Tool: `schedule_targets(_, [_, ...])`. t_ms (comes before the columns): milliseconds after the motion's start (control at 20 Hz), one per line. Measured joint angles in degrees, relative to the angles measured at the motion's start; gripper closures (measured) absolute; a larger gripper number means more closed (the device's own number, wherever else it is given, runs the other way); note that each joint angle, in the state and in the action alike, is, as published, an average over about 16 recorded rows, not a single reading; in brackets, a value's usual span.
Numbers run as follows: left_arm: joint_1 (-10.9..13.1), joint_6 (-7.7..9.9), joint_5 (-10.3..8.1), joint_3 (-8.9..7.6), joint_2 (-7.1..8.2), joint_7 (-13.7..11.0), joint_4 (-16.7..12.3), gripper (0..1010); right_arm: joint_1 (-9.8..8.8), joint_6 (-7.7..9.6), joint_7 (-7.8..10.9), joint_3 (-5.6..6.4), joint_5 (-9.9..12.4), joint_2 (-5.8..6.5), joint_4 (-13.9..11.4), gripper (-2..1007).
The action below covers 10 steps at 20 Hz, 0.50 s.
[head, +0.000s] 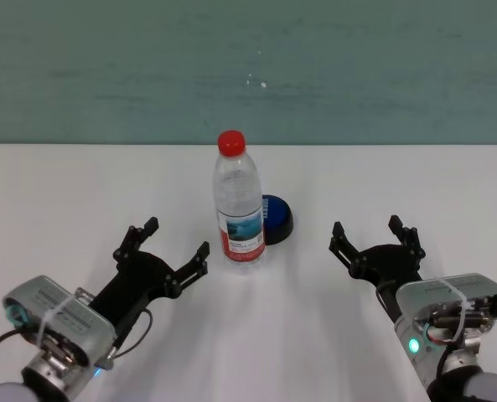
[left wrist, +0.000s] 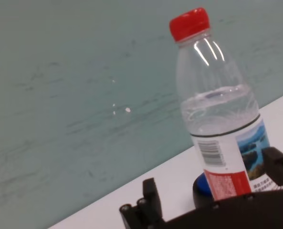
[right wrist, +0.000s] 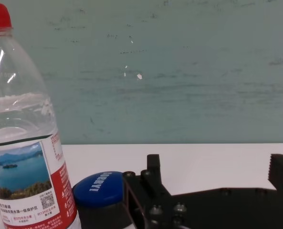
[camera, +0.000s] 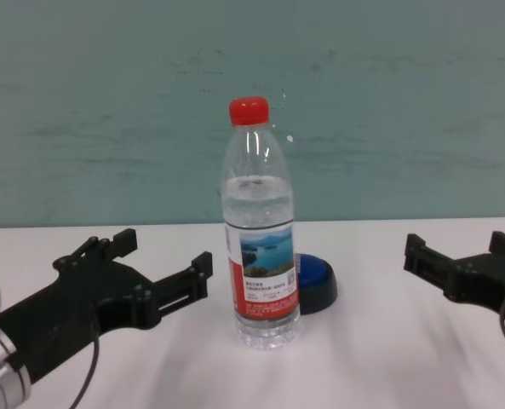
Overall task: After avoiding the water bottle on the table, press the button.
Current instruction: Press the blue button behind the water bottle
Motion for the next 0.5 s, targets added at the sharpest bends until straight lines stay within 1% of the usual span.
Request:
schedule_targets(250, [2.04, 0.18, -0.88, -0.97, 1.7, -0.67, -2.93, 10, 0.0, 0.0, 0.0, 0.0, 0.0, 0.0, 0.0, 2])
schedule_targets(500, [4.49, -0.16, -2.51, -2.78, 4.0, -1.72, -6.06, 10, 0.0, 0.0, 0.0, 0.0, 0.0, 0.0, 0.0, 2])
